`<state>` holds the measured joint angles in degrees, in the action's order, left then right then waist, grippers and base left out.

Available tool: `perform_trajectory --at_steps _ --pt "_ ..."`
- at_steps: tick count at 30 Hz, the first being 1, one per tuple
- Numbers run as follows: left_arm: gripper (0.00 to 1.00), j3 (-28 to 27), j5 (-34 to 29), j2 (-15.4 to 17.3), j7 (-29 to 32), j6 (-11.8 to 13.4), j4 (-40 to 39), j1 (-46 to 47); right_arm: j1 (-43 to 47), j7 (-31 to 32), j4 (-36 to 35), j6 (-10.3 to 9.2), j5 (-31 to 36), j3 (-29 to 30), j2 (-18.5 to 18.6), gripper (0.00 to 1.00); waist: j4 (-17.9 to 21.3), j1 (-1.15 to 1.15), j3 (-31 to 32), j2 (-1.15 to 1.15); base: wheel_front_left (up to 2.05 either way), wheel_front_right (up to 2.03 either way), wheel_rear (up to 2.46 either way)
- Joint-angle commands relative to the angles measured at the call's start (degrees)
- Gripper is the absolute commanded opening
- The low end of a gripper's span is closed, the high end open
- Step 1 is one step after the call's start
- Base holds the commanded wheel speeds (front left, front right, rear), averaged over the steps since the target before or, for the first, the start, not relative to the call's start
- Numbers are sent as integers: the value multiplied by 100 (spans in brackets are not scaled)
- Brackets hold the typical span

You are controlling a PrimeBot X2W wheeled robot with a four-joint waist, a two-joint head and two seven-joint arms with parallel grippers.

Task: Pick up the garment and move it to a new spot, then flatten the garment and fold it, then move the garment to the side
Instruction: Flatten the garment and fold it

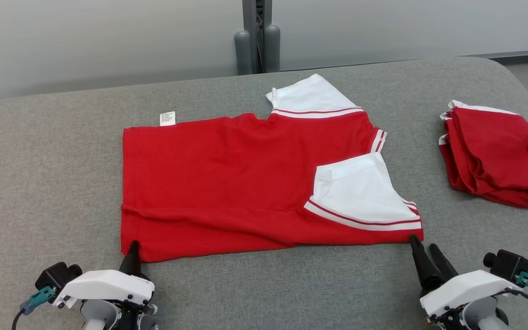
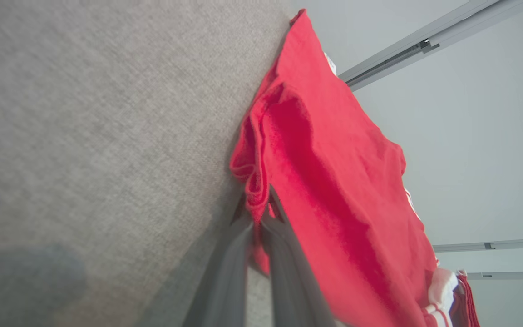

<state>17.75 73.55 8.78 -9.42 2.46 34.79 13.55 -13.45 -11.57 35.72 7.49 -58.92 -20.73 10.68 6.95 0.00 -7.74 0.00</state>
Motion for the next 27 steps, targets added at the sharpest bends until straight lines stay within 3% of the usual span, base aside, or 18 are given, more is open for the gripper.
perform_trajectory --at_steps 1,7,8,9,10,12,14,20,27 --pt "0 16 -41 -9 -4 -65 39 84 -111 15 72 0 22 17 -18 100 -43 0 -12 0 0 0 0" --pt "0 67 -69 -37 -5 -141 88 116 -396 98 497 0 -202 -7 -183 100 -218 0 -20 0 0 0 0" --pt "0 76 -74 -43 0 -146 92 119 -447 88 542 0 -254 -5 -201 78 -244 0 -16 0 0 0 0" --pt "0 76 -74 -43 0 -146 92 119 -447 88 542 0 -254 -5 -201 78 -244 0 -16 0 0 0 0" --pt "0 82 -74 -51 -1 -164 89 116 -502 55 572 0 -298 -4 -202 49 -266 0 -14 0 0 0 0" --pt "0 83 -61 -67 -7 -185 68 104 -593 32 626 0 -402 -22 -195 36 -301 0 -4 0 0 0 0" --pt "0 76 -45 -70 -35 -229 15 73 -658 44 666 0 -483 -70 -163 0 -329 0 12 0 0 0 0" --pt "0 15 88 -30 -35 -519 -401 -187 -721 0 351 0 -844 -145 42 0 -379 0 87 0 0 0 0" --pt "0 47 210 116 7 -580 -1354 -1140 -116 128 -381 0 -1240 -87 646 0 -482 0 246 0 0 0 0"
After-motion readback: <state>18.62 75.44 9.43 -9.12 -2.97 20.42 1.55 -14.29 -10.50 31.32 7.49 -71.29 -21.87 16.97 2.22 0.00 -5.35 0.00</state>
